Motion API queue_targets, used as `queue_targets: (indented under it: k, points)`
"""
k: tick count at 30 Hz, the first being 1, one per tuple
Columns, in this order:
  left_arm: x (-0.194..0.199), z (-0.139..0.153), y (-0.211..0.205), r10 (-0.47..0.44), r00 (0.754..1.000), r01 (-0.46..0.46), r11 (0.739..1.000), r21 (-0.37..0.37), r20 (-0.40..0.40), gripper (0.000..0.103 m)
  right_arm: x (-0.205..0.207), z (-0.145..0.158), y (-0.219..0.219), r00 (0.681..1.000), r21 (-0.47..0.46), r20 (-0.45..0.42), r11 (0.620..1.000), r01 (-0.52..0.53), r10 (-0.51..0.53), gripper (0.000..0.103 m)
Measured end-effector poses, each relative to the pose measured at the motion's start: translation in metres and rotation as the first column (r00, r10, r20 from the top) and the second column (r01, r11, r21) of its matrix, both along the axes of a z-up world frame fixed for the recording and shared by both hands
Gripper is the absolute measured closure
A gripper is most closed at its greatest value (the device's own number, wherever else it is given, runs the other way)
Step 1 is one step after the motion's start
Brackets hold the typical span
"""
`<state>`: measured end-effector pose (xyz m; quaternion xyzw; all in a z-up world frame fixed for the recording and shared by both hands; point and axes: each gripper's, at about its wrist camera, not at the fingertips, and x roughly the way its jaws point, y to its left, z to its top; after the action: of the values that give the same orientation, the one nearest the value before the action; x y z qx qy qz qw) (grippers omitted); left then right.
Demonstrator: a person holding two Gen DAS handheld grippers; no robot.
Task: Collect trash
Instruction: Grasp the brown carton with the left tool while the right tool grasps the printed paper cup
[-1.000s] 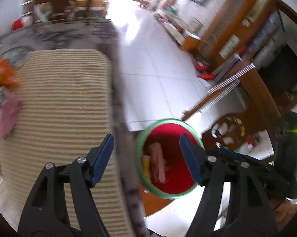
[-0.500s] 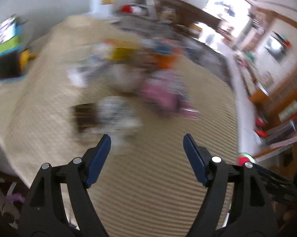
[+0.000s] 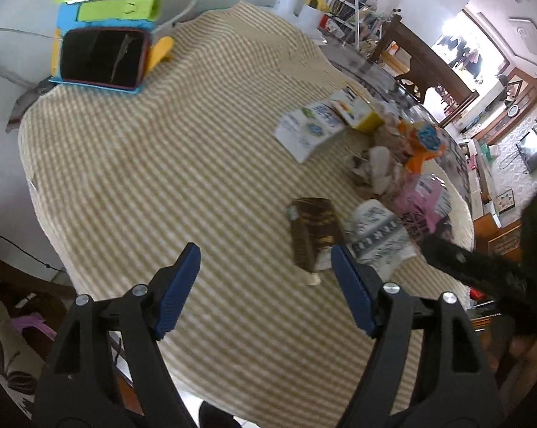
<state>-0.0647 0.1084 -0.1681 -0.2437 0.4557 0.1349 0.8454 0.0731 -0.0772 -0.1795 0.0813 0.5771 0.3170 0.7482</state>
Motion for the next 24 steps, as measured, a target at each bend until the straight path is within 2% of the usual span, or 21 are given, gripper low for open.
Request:
queue_targets:
  k: [2, 3, 4, 6, 11, 16, 22, 23, 24]
  points:
    - [-0.002, -0.003, 0.01, -0.002, 1.0, 0.002, 1.0, -0.007, -0.006, 0.03, 0.007, -0.01, 0.015, 1.0, -0.011, -0.021, 1.0, -0.003, 0.003, 0.038]
    - [-0.001, -0.004, 0.014, -0.005, 1.0, 0.005, 1.0, -0.016, -0.008, 0.03, 0.007, -0.013, 0.019, 1.0, -0.021, -0.027, 1.0, -0.006, 0.005, 0.048]
    - [-0.001, -0.004, 0.015, -0.008, 1.0, 0.008, 1.0, -0.02, -0.007, 0.03, 0.007, -0.018, 0.023, 0.999, -0.029, -0.038, 0.999, -0.014, 0.013, 0.066]
    - [0.003, -0.005, 0.015, -0.022, 1.0, 0.022, 1.0, -0.022, -0.006, 0.03, 0.005, -0.024, 0.028, 0.998, -0.043, -0.053, 0.999, -0.033, 0.031, 0.084]
    - [0.026, -0.01, 0.005, -0.082, 0.997, 0.081, 0.996, -0.039, -0.007, 0.03, -0.01, -0.011, 0.014, 0.999, -0.052, 0.007, 0.998, -0.032, 0.033, 0.086]
    - [0.063, -0.024, -0.023, -0.19, 0.981, 0.189, 0.981, -0.039, -0.032, 0.03, -0.028, 0.005, -0.012, 0.999, -0.046, 0.041, 0.999, 0.007, -0.005, 0.086]
    - [0.094, -0.05, -0.052, -0.27, 0.956, 0.27, 0.963, -0.012, -0.114, 0.03, -0.042, 0.003, -0.038, 0.997, -0.097, 0.043, 0.993, 0.067, -0.063, 0.086]
    - [0.097, -0.054, -0.056, -0.283, 0.95, 0.286, 0.958, 0.002, -0.129, 0.033, -0.044, 0.002, -0.041, 0.997, -0.1, 0.039, 0.992, 0.075, -0.071, 0.086]
    - [0.099, -0.057, -0.06, -0.295, 0.945, 0.3, 0.954, 0.014, -0.143, 0.041, -0.045, 0.001, -0.043, 0.996, -0.103, 0.037, 0.991, 0.082, -0.079, 0.086]
